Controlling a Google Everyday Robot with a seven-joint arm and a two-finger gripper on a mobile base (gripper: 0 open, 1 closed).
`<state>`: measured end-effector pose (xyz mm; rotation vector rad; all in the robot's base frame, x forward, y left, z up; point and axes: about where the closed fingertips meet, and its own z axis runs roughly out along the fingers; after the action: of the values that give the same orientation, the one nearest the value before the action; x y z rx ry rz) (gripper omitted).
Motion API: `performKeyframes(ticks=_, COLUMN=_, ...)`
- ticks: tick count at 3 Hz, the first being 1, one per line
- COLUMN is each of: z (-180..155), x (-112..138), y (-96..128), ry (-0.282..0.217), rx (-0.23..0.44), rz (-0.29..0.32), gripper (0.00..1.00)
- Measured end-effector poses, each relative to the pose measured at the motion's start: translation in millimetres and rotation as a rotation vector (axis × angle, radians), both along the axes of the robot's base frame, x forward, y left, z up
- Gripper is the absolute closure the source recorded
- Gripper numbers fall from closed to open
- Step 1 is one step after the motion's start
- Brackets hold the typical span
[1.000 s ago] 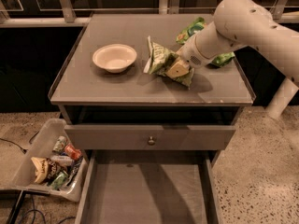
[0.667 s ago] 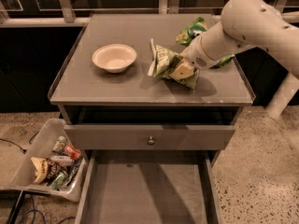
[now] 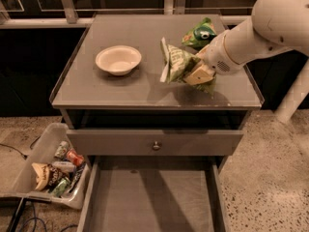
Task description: Place green jalapeno chip bag into middle drawer
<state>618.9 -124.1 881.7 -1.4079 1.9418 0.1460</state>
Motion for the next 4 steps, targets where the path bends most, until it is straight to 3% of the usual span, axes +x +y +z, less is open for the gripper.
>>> performKeyframes(ticks=1, z=8, x=-31, y=-13, ry=-0.019, rx=0.003, rz=-0.013, gripper=1.00)
performKeyframes(ticks=4, z=-11, x=-124, y=-51, ry=-0.025, rx=0.004, rz=-0.093, gripper=1.00)
